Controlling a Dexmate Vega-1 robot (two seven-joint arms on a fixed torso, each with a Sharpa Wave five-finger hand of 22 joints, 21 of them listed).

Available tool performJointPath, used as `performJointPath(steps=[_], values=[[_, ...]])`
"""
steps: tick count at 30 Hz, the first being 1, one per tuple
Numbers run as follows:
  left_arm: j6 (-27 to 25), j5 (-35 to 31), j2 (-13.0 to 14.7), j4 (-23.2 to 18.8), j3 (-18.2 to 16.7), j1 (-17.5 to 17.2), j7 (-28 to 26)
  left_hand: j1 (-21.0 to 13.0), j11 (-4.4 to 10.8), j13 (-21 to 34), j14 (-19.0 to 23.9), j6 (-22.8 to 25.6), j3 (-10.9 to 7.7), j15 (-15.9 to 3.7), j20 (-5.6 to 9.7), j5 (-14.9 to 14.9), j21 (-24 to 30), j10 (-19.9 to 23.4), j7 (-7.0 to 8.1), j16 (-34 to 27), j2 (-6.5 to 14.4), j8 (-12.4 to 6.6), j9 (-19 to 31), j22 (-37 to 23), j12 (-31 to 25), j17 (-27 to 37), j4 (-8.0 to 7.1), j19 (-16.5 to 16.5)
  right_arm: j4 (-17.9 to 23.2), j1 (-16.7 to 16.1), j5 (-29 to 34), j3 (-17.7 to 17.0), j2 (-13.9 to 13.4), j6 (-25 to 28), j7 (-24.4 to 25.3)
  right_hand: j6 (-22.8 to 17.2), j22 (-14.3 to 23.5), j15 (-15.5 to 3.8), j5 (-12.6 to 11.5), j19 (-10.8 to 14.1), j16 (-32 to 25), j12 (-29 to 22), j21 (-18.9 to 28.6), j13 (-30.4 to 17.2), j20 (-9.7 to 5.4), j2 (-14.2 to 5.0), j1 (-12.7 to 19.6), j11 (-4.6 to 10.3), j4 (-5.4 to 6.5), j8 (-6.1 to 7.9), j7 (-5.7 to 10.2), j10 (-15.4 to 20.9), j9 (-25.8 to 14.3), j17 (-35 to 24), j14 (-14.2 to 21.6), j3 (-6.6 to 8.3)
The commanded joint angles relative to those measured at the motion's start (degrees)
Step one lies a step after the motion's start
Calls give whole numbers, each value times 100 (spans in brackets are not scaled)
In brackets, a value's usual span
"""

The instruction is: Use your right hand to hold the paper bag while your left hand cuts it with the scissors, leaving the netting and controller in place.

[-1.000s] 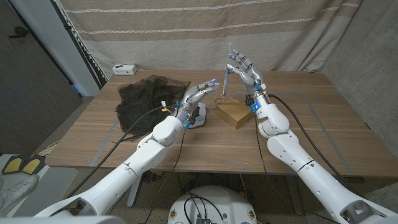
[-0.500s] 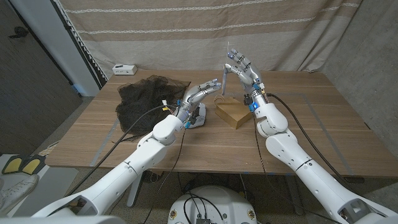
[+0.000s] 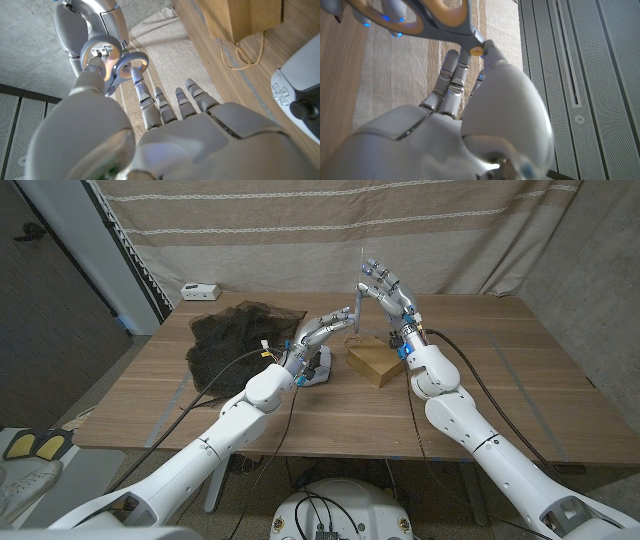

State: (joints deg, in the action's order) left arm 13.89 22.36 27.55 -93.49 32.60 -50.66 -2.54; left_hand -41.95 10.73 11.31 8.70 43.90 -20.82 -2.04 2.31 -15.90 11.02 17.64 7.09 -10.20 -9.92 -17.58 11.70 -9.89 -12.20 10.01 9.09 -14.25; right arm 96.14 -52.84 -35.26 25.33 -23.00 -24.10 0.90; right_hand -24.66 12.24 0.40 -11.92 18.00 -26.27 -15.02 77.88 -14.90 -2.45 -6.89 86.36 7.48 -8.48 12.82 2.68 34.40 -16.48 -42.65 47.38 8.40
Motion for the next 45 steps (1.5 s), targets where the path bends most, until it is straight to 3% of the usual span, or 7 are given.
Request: performJointPath(steps=[1,24,32,45], values=[[7,-121,31,-43,6,-10,-63,-47,3,32,-31,71,54,-936,767,-9,-4,-1,5,-21,-1,19,16,-18,12,11,-1,40,7,9,93,40,-14,-40,-31,-14,10,-1429,-19,-15,-23,40,61,-6,-819,-8,66,40,-17,-15,26,24,-7,-16,583,72],[-106,-349,25,-132,56,-8,-229,-70,5,32,-18,146,145,-922,747,-18,8,31,-52,-34,26,59,7,-20,-13,12,-17,30,52,-13,52,42,-54,-50,-107,-60,-41,-1429,-19,-53,-11,37,95,5,-814,-6,74,63,-12,-9,62,111,6,-26,574,92],[-121,-344,7,-122,54,-15,-255,-110,20,32,7,327,174,-942,753,-22,17,81,50,-41,55,26,3,-21,-32,12,-20,9,61,-10,8,55,-50,-30,-143,-85,-57,-1429,-20,-57,-8,48,104,8,-812,-2,77,51,-12,-4,59,111,9,-36,564,99],[-118,-581,-10,-131,102,1,-407,-157,17,32,22,264,226,-949,764,-27,20,91,14,-43,72,111,-1,-23,-33,14,-29,2,30,10,31,90,-24,-27,-151,-89,-75,-1429,-19,-71,-8,66,131,12,-812,2,76,56,-8,-10,69,111,15,-46,568,105]])
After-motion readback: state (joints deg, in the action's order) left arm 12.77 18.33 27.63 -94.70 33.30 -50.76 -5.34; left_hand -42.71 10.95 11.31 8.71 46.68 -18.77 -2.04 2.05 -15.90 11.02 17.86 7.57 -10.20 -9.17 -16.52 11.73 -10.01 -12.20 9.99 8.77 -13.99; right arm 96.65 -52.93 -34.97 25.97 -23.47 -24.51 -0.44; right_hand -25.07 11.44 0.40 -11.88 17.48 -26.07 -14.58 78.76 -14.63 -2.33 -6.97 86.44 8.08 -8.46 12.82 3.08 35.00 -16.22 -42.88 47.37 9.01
